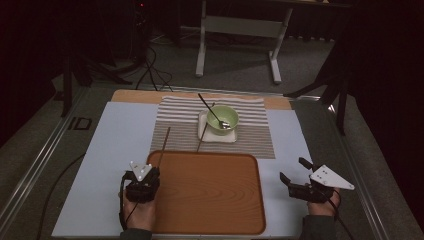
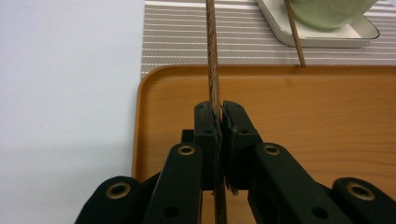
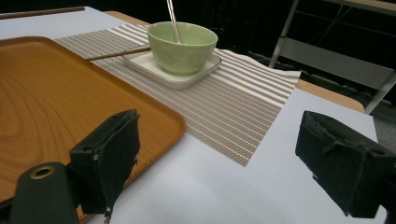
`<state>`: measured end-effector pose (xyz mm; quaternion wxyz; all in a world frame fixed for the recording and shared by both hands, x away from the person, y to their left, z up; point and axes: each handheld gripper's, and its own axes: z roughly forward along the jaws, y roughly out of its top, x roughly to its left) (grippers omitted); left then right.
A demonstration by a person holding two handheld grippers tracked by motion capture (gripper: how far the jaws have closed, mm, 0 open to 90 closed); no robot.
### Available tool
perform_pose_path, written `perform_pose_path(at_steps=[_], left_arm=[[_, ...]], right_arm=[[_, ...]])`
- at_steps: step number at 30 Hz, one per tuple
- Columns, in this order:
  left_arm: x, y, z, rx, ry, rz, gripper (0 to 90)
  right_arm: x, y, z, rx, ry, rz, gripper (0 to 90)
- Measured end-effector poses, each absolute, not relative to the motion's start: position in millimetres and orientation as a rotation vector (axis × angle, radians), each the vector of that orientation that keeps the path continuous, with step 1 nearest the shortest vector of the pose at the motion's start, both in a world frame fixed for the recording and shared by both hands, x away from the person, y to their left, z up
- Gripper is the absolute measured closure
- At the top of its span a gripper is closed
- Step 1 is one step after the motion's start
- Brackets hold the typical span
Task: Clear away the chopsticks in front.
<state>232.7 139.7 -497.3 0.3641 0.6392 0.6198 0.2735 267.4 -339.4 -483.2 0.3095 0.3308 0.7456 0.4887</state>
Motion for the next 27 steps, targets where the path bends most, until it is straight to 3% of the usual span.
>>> perform_pose_path(at_steps=[27], left_arm=[[186.8,157.7,-519.7,1.58,1.714,0.648,86.0]], right_arm=[[268.2,-337.6,-483.3,0.871,1.978,1.291,13.1]])
